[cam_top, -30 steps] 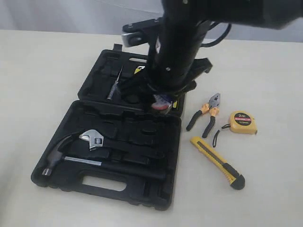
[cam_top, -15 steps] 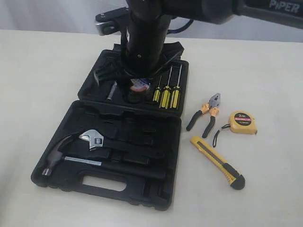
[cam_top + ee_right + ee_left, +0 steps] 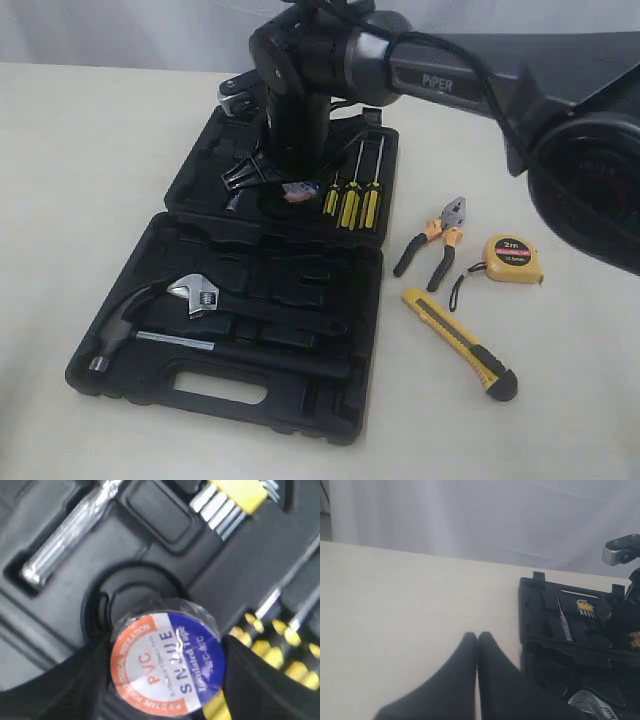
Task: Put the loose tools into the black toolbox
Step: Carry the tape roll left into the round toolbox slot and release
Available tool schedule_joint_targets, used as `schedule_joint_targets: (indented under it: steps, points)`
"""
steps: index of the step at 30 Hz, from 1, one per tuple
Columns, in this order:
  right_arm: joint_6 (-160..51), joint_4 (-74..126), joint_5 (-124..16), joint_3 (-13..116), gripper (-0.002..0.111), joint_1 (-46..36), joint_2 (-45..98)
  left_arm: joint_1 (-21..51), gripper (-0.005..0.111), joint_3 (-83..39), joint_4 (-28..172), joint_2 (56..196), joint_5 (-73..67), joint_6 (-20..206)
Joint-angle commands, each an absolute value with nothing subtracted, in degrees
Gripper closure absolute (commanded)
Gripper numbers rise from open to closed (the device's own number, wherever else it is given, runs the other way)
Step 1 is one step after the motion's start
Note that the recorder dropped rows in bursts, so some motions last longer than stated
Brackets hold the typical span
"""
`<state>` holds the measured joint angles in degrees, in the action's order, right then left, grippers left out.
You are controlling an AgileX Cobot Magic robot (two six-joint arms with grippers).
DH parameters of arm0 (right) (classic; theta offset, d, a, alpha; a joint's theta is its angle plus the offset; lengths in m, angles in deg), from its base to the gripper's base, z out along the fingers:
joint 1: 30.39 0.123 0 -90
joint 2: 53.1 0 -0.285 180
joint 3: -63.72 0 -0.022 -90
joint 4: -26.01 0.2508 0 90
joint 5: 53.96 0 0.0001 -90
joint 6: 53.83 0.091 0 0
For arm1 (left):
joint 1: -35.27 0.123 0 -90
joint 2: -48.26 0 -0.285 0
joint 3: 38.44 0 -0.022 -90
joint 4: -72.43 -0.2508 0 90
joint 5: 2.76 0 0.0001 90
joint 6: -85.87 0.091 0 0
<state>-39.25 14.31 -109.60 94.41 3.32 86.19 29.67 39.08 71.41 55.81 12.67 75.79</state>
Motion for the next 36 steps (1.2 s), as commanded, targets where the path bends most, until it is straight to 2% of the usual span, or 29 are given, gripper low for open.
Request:
schedule_joint_targets:
  steps: [1,17,19,20,21,22,23,24,33,36]
  points:
    - [-39.93,15.58,-104.52,94.99,0.109,3.01,86.74,29.34,0.107,38.78,71.26,56.04,12.65,75.82]
    - [-39.14,15.60,-106.36,94.99,0.108,3.01,89.09,29.34,0.107,38.78,71.26,56.04,12.65,75.82]
    - [-39.77,15.60,-106.49,94.99,0.094,3.01,89.09,29.34,0.107,38.78,71.26,56.04,12.65,75.82]
    - [-39.77,15.60,-106.49,94.99,0.078,3.01,89.09,29.34,0.107,38.78,71.26,56.04,12.65,75.82]
    - [-39.77,15.60,-106.49,94.99,0.069,3.01,89.09,29.34,0.107,38.78,71.26,56.04,12.65,75.82]
    - [-39.77,15.60,-106.49,94.99,0.055,3.01,89.09,29.34,0.107,38.78,71.26,56.04,12.65,75.82]
    - [-39.77,15.60,-106.49,94.99,0.036,3.01,89.09,29.34,0.107,38.78,71.26,56.04,12.65,75.82]
    - [-39.93,15.60,-106.64,94.99,0.030,3.01,88.98,29.34,0.107,38.78,71.26,56.04,12.65,75.82]
    - [-40.10,15.60,-107.99,95.08,0.028,3.12,84.82,29.34,0.107,38.78,71.26,56.04,12.65,75.82]
    - [-40.10,15.60,-108.72,95.08,0.033,3.12,83.25,29.34,0.107,38.78,71.27,56.04,12.65,75.82]
